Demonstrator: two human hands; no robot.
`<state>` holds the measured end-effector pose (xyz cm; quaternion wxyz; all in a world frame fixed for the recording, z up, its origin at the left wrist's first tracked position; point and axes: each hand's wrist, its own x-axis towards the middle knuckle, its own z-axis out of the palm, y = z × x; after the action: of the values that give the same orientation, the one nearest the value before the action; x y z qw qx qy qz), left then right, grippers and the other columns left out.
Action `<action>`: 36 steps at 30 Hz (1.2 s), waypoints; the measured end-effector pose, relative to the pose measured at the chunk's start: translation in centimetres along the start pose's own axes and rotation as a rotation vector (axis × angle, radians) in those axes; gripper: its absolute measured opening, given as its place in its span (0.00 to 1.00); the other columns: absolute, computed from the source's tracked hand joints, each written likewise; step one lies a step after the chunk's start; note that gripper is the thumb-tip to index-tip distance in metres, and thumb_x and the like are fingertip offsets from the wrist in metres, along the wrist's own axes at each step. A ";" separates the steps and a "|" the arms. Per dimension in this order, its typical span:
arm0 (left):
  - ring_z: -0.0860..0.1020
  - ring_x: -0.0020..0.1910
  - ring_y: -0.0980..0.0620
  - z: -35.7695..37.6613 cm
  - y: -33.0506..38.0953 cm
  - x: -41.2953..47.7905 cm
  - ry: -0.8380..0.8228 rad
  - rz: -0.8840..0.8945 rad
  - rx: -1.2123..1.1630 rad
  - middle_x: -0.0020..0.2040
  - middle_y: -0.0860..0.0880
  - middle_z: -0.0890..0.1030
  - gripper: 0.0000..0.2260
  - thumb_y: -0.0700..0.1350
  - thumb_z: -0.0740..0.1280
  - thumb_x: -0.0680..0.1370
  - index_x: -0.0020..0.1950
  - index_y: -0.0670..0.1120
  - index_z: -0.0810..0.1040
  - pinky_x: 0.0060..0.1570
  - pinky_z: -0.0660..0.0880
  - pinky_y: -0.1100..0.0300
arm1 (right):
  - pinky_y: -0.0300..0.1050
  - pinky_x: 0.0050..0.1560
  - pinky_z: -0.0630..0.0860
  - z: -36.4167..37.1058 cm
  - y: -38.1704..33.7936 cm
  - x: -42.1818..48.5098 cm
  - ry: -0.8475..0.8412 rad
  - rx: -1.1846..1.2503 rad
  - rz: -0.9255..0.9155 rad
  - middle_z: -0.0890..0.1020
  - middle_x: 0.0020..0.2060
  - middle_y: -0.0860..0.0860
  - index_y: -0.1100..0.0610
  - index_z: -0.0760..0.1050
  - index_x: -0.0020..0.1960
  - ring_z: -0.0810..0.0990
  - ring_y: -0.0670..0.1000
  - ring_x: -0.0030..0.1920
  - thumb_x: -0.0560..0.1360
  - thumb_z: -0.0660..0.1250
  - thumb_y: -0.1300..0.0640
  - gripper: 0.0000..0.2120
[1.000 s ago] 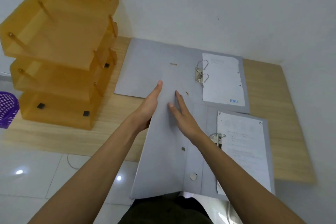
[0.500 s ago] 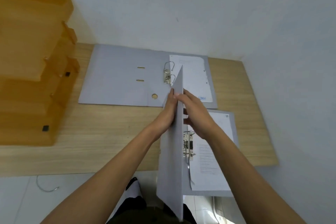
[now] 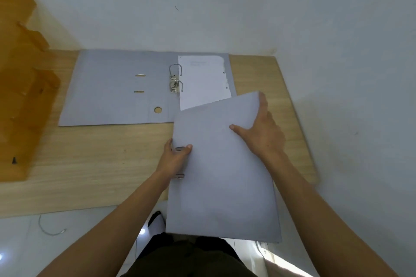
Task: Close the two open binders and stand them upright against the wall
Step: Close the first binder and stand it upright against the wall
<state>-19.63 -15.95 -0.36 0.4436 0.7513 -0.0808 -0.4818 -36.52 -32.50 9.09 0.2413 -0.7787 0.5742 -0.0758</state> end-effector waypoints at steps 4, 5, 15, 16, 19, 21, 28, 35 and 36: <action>0.83 0.54 0.50 1.5 -1.9 -0.4 0.045 -0.113 -0.082 0.64 0.47 0.81 0.27 0.61 0.72 0.75 0.68 0.45 0.76 0.32 0.81 0.61 | 0.46 0.35 0.68 2.1 4.7 0.8 -0.076 -0.121 0.033 0.71 0.65 0.56 0.35 0.41 0.80 0.82 0.60 0.50 0.62 0.68 0.24 0.55; 0.84 0.52 0.50 2.2 -2.2 -0.4 0.053 -0.116 -0.082 0.61 0.48 0.83 0.26 0.61 0.72 0.75 0.65 0.46 0.77 0.35 0.82 0.59 | 0.47 0.38 0.70 2.5 6.1 1.0 -0.119 -0.112 0.066 0.68 0.67 0.56 0.36 0.43 0.80 0.82 0.60 0.53 0.62 0.67 0.23 0.55; 0.85 0.52 0.46 5.9 -2.3 -0.5 0.163 -0.141 -0.057 0.58 0.47 0.85 0.29 0.60 0.77 0.71 0.66 0.46 0.78 0.50 0.83 0.50 | 0.63 0.79 0.49 7.6 11.8 1.4 -0.356 -0.006 0.056 0.40 0.83 0.54 0.41 0.44 0.82 0.42 0.63 0.82 0.71 0.66 0.29 0.49; 0.85 0.52 0.46 6.0 -2.2 -0.4 0.158 -0.148 -0.056 0.58 0.47 0.85 0.29 0.60 0.77 0.70 0.66 0.46 0.79 0.49 0.83 0.50 | 0.64 0.79 0.47 7.8 12.0 1.5 -0.378 0.002 0.058 0.38 0.83 0.54 0.40 0.43 0.82 0.40 0.62 0.82 0.71 0.65 0.29 0.49; 0.86 0.50 0.45 6.2 -1.7 -0.3 0.140 -0.156 -0.063 0.55 0.46 0.87 0.27 0.59 0.79 0.69 0.62 0.45 0.81 0.42 0.83 0.53 | 0.65 0.79 0.47 8.2 12.8 1.8 -0.428 0.019 0.059 0.36 0.83 0.54 0.40 0.41 0.82 0.38 0.62 0.82 0.72 0.65 0.29 0.49; 0.87 0.50 0.44 6.2 -1.4 0.0 0.117 -0.181 -0.090 0.54 0.45 0.88 0.25 0.56 0.80 0.69 0.60 0.44 0.83 0.42 0.84 0.53 | 0.64 0.80 0.47 8.5 13.4 2.1 -0.453 0.038 0.066 0.36 0.83 0.54 0.41 0.41 0.82 0.38 0.63 0.82 0.72 0.65 0.29 0.49; 0.88 0.52 0.44 6.2 -0.1 0.4 -0.126 -0.245 -0.121 0.54 0.44 0.89 0.24 0.56 0.78 0.70 0.61 0.44 0.85 0.51 0.83 0.51 | 0.64 0.80 0.45 8.6 15.2 2.5 -0.518 0.085 0.063 0.36 0.83 0.52 0.41 0.39 0.82 0.36 0.62 0.82 0.73 0.63 0.29 0.48; 0.88 0.50 0.45 8.3 2.3 0.1 -0.103 -0.131 -0.002 0.57 0.42 0.87 0.27 0.54 0.81 0.67 0.60 0.43 0.81 0.50 0.84 0.50 | 0.63 0.80 0.42 7.7 16.3 2.7 -0.476 0.139 0.127 0.37 0.83 0.51 0.41 0.39 0.82 0.36 0.64 0.82 0.79 0.58 0.35 0.40; 0.88 0.48 0.46 9.0 2.7 0.1 -0.072 -0.105 0.024 0.56 0.42 0.87 0.26 0.53 0.82 0.66 0.58 0.43 0.80 0.47 0.85 0.52 | 0.64 0.80 0.42 7.6 16.5 2.8 -0.466 0.135 0.145 0.37 0.83 0.51 0.41 0.39 0.82 0.36 0.64 0.82 0.79 0.57 0.35 0.40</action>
<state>-25.89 -22.94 0.34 0.4057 0.7419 -0.0629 -0.5301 -46.74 -36.58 -5.56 0.4236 -0.7138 0.5512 0.0851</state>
